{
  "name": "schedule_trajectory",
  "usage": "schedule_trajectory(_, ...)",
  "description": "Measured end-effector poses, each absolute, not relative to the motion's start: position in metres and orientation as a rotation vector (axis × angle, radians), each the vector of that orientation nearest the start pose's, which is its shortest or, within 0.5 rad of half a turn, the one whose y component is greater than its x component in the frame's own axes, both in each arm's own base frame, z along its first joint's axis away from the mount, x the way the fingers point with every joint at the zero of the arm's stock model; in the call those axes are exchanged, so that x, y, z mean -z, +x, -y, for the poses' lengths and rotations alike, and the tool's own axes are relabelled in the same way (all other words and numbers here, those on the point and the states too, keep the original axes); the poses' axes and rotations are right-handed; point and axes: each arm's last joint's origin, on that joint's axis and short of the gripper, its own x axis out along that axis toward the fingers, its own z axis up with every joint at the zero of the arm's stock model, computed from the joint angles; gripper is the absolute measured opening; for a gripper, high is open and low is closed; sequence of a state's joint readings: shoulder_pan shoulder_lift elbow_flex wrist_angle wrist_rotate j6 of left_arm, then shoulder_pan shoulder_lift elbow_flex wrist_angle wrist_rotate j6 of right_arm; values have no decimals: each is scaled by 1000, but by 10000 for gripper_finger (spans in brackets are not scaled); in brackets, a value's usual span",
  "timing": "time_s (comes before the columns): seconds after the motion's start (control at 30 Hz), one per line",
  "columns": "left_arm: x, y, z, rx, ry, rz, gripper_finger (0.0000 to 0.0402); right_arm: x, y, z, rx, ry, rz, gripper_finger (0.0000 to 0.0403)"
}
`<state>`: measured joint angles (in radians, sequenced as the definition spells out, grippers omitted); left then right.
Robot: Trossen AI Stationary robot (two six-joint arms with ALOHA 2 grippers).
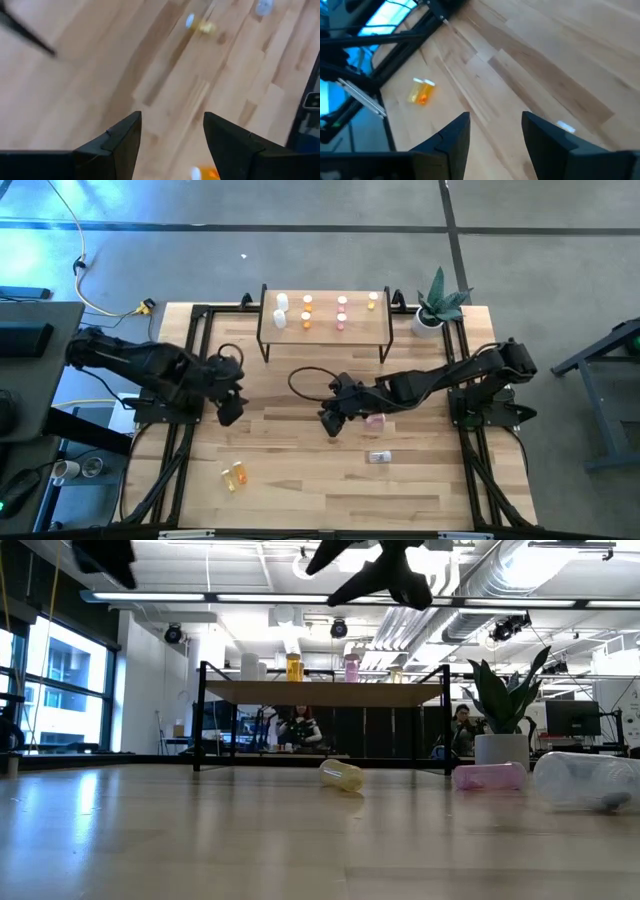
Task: Pick and place medicine bottles onto shelf by color
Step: Put the bottom yellow pill bottle aligned with the other yellow pill bottle on the shelf
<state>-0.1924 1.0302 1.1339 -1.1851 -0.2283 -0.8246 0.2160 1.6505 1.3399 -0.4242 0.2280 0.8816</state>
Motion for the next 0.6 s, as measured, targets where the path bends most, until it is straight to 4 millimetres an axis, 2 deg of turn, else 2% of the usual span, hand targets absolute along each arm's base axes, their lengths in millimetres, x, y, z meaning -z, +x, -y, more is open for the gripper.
schedule_trajectory(0.3,-328,152,57,-582,-897,-966,204,-278,355,-46,266,556,-781,169)
schedule_trajectory(0.6,-320,149,90,-704,-1147,-975,204,-272,348,-32,137,455,-935,169)
